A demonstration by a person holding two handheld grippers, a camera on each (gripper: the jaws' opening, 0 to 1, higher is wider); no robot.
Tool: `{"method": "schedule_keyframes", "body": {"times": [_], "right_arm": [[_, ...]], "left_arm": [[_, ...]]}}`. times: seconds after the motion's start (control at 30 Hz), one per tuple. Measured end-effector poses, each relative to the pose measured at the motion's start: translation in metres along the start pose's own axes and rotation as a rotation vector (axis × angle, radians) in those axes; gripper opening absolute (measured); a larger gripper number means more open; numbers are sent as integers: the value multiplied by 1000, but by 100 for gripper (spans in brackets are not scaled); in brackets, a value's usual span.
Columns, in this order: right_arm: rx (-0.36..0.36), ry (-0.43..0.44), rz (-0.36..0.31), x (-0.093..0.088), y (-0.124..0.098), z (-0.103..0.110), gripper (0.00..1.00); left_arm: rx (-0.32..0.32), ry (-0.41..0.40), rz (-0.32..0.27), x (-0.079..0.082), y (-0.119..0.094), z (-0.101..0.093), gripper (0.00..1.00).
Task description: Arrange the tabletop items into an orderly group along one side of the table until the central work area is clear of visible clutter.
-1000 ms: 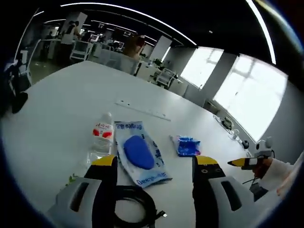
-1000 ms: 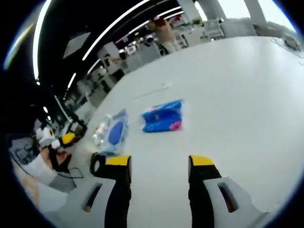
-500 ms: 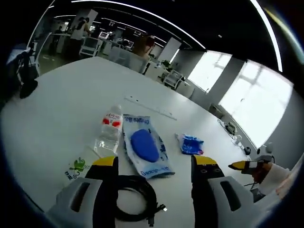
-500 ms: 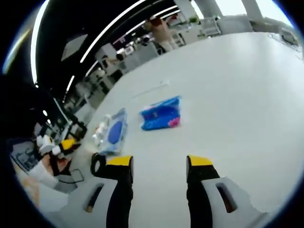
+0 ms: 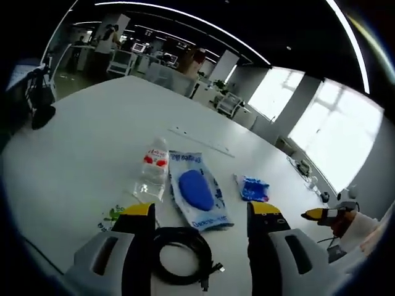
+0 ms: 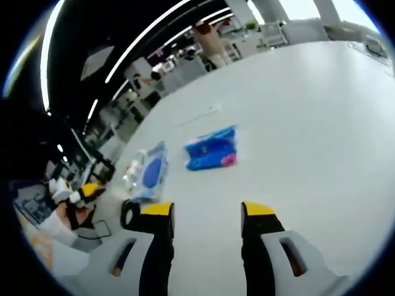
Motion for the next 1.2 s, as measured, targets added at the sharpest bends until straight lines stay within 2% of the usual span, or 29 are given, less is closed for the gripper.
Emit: {"method": "schedule_keyframes", "body": {"times": [0.33, 0.6, 0.97, 1.13, 1.2], "right_arm": [[34, -27, 44, -3, 12, 11, 40], [117, -94, 112, -6, 32, 35, 39], [267, -214, 209, -11, 63, 82, 37], [314, -256, 231, -10, 73, 98, 37], [332, -279, 252, -13, 77, 102, 36]], "left_arm": [[39, 51, 40, -5, -5, 10, 57], [80, 102, 73, -12, -9, 20, 56], [115, 76, 116, -36, -14, 32, 53], [135, 54, 112, -38, -16, 35, 52], [165, 61, 134, -41, -15, 38, 51]]}}
Point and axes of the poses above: the point that each gripper's makers call its tool centre point, and the gripper's own axes: y roughly forward along the fingers, z roughly to its left, x roughly out of its top, the point moved 8 cm from there along -y, roughly backward along the fingers, and after that the axes turned 13 degrees about -y, right-handed, at the moved point
